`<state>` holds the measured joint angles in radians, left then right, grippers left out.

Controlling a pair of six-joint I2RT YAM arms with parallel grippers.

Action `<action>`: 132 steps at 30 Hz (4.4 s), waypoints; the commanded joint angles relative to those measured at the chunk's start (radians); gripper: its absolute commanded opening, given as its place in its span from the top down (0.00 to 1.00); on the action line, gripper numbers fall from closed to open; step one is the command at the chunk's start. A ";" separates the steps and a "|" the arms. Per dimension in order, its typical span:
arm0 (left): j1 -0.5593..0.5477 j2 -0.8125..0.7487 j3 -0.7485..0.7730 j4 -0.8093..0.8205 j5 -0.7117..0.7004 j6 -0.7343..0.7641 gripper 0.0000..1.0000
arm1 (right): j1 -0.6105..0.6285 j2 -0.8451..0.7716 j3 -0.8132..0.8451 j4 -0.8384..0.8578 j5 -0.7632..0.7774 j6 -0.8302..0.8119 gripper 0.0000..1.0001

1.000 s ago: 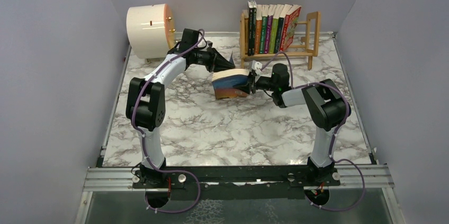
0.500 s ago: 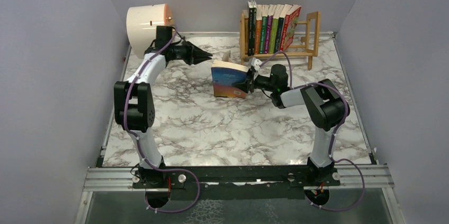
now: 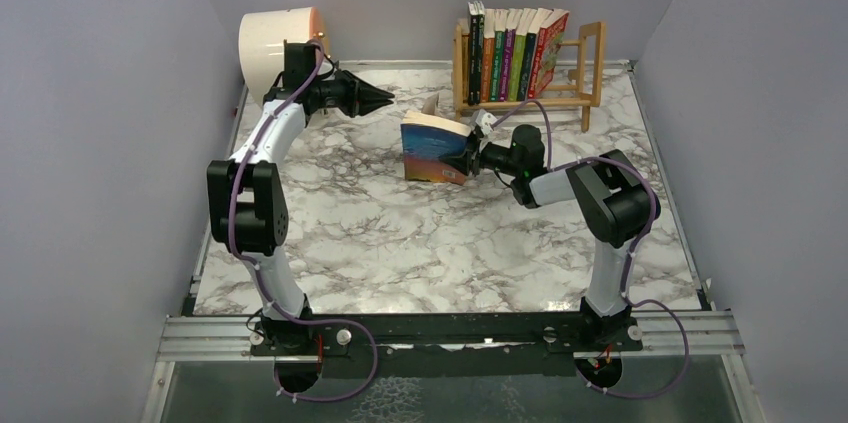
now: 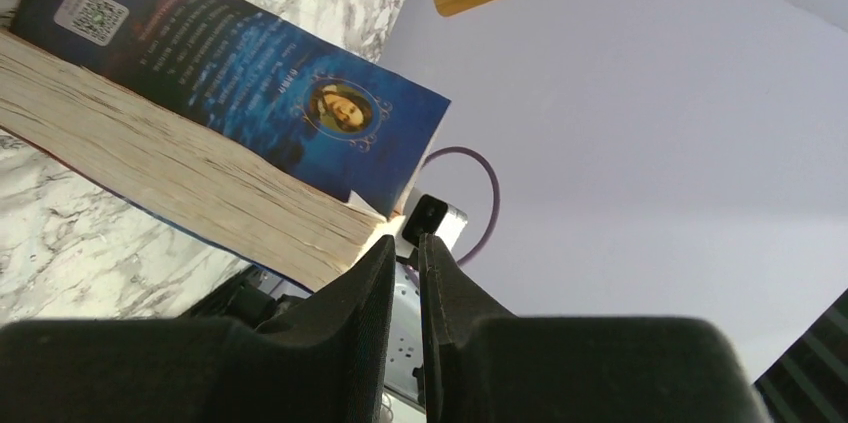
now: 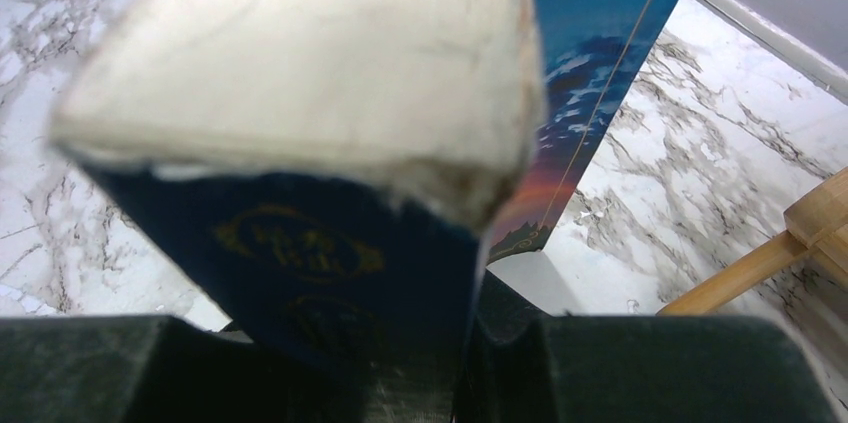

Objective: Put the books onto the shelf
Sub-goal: Adjust the book at the center of the board.

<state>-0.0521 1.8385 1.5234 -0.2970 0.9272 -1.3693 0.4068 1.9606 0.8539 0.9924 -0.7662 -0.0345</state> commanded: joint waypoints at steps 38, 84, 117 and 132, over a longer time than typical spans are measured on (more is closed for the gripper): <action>-0.110 0.164 0.065 0.009 0.022 0.076 0.91 | 0.004 0.012 0.013 0.021 0.082 0.018 0.17; -0.186 0.260 0.043 0.022 0.034 0.106 0.91 | 0.003 0.096 0.092 0.057 0.016 0.014 0.06; -0.163 0.372 -0.005 0.034 0.012 0.132 0.92 | 0.001 0.112 0.113 0.037 0.014 0.018 0.12; 0.000 0.223 -0.007 -0.154 -0.064 0.234 0.92 | -0.004 0.112 0.108 0.058 -0.001 0.037 0.48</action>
<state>-0.0673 2.1399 1.4895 -0.3798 0.9066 -1.1862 0.4068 2.0552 0.9451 1.0191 -0.7559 -0.0059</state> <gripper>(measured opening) 0.077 0.601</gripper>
